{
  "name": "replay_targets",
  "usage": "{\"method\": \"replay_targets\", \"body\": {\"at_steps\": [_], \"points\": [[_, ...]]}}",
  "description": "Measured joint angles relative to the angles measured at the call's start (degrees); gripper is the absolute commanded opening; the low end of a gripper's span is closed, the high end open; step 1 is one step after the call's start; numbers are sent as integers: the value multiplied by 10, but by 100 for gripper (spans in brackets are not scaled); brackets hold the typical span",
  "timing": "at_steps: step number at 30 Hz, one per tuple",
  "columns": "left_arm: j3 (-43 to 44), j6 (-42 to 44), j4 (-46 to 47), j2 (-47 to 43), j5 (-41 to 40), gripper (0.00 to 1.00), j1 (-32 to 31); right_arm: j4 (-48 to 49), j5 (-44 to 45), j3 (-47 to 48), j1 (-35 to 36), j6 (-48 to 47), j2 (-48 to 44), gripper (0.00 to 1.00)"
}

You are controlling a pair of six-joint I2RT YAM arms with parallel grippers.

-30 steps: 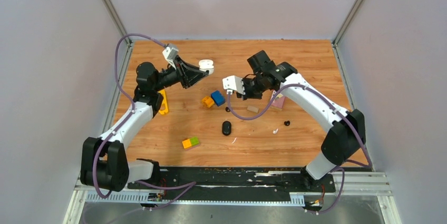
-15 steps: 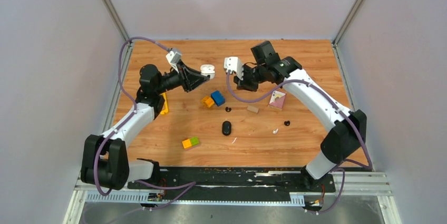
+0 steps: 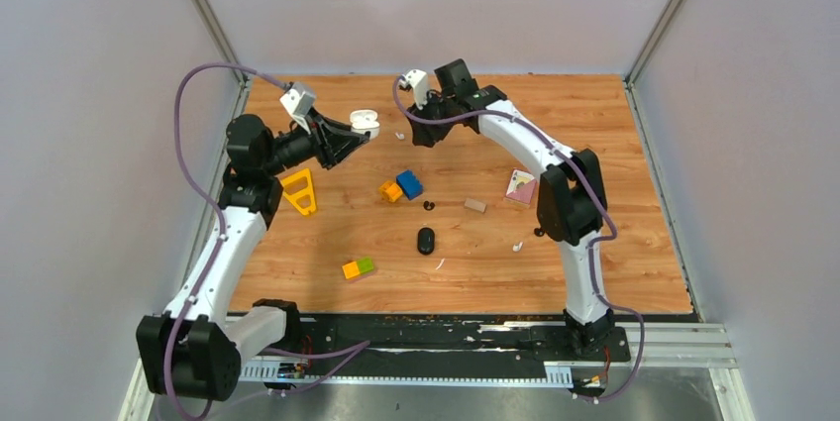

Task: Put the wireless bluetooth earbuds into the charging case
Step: Move the left earbud to the center of the board.

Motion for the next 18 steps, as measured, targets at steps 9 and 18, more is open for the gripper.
{"method": "replay_targets", "body": {"at_steps": [9, 18], "points": [[23, 88, -167, -61, -1, 0, 16, 52, 89, 162, 10, 157, 172, 37], [57, 147, -280, -69, -5, 0, 17, 99, 143, 240, 12, 244, 283, 40]]}}
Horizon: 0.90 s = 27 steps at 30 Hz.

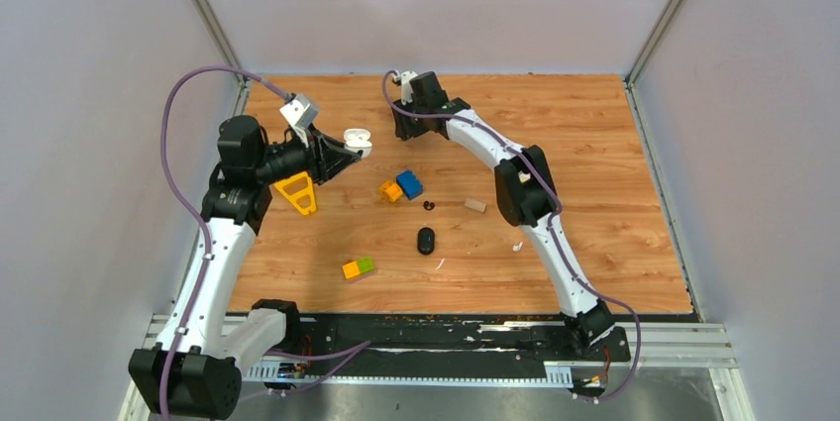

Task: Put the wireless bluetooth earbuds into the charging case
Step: Move the left earbud to the center of the board.

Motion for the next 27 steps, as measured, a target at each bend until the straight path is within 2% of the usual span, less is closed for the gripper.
{"method": "replay_targets", "body": {"at_steps": [6, 16, 27], "points": [[2, 15, -34, -6, -3, 0, 0, 24, 22, 22, 6, 8, 26, 40], [8, 12, -42, -11, -5, 0, 1, 41, 52, 26, 26, -20, 41, 21], [2, -9, -3, -17, -5, 0, 1, 56, 71, -2, 29, -80, 36, 16]]}}
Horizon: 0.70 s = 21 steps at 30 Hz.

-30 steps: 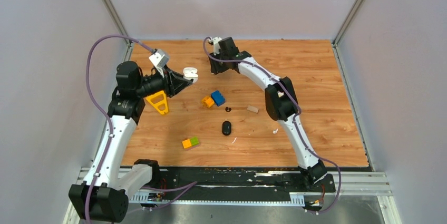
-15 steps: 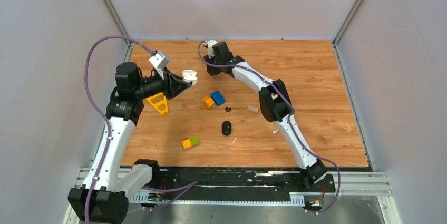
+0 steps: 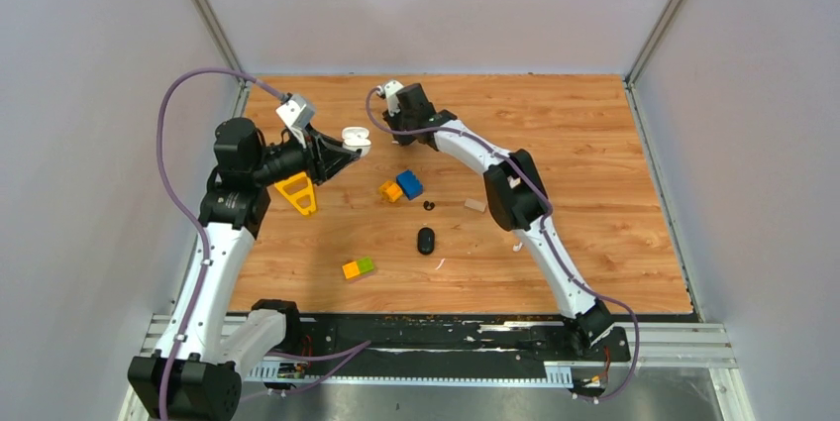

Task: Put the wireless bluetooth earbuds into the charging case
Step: Move the left earbud to the center of the board.

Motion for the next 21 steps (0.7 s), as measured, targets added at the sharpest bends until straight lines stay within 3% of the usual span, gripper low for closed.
{"method": "replay_targets", "body": {"at_steps": [12, 21], "points": [[-47, -43, 79, -6, 2, 0, 0, -19, -14, -128, 0, -41, -87, 16], [-80, -83, 160, -6, 5, 0, 0, -53, -34, -318, 0, -64, -219, 17]]}}
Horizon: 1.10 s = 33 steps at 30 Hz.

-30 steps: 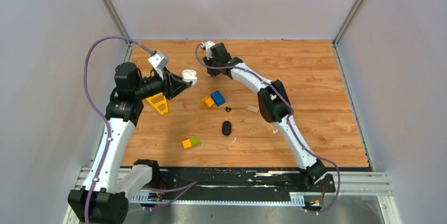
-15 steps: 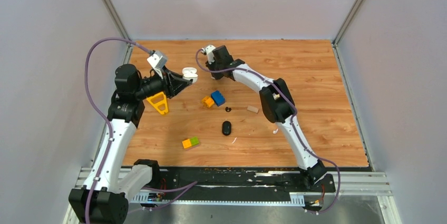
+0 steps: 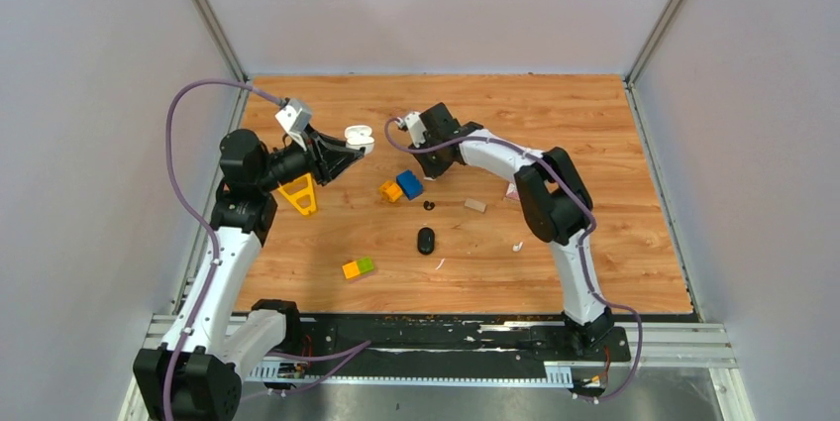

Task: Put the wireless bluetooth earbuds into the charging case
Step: Move the left earbud to the center of the board.

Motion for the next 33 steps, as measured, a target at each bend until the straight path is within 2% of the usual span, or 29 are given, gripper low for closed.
{"method": "replay_targets", "body": {"at_steps": [8, 13, 16, 18, 23, 27, 33], "points": [[-19, -38, 68, 6, 2, 0, 0, -25, -12, -183, 0, -9, -148, 18], [-19, -49, 94, 12, 4, 0, 0, -44, -39, -233, 0, -10, -215, 23], [-19, -49, 96, 12, 6, 0, 0, -54, -77, -231, -9, -26, -241, 34], [-19, -48, 96, 12, 7, 0, 0, -69, -118, -219, -21, -50, -251, 36], [-19, -44, 84, 12, 9, 0, 0, -141, -215, -144, -68, -217, -240, 28], [-19, -40, 73, 12, 10, 0, 0, -154, -219, -114, -82, -352, -206, 28], [-7, -27, 44, 12, 10, 0, 0, -150, -203, -83, -72, -447, -115, 29]]}}
